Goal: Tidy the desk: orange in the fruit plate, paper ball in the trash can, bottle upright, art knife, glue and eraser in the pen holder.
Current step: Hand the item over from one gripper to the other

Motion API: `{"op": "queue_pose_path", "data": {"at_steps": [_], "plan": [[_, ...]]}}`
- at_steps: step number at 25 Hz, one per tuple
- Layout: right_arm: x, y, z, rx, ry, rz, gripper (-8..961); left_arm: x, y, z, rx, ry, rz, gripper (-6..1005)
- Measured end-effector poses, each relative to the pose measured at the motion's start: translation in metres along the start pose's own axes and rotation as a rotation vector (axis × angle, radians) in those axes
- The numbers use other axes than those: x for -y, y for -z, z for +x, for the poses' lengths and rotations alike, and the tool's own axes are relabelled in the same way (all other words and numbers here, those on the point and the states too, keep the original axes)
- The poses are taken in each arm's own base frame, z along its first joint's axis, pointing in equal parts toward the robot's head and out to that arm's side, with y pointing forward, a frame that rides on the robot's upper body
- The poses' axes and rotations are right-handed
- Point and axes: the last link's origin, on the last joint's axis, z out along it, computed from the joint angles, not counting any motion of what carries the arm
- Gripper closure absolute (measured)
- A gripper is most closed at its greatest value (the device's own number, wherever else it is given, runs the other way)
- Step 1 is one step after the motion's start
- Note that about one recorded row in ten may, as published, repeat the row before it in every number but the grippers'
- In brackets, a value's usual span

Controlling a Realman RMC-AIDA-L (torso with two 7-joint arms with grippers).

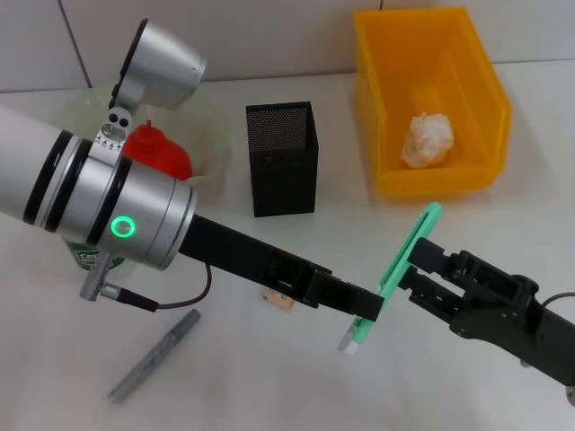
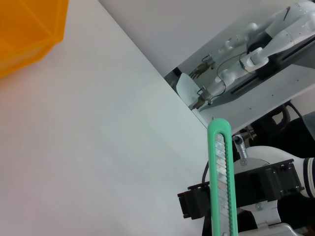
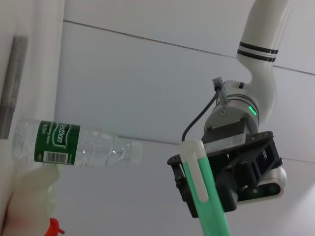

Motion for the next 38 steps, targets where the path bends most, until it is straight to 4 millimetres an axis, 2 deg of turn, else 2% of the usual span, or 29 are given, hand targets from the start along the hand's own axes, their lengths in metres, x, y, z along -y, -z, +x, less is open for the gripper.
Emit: {"op": "queue_pose_path", "data": {"at_steps": [17, 24, 32, 38], "plan": [[-0.0008, -0.0056, 0.0009, -0.002, 0.009, 0.005, 523, -0.0002, -0.0004, 0.0002, -0.001, 0.000, -0.004, 818], [-0.0012, -0.0072, -0.0001, 0.000, 0.006, 0.008, 532, -0.0007, -0.0008, 0.0006, -0.002, -0.002, -0.006, 818], [-0.0018, -0.0082, -0.0006, -0.007, 0.027, 0.008, 585, 0.0000, -0.0019, 0.0008, 0.002, 0.002, -0.010, 818], [-0.0048, -0.0088, -0.0017, -0.011, 0.050, -0.009, 662, 0.0039, -0.0044, -0.0007, 0.007, 0.031, -0.024, 818]]}}
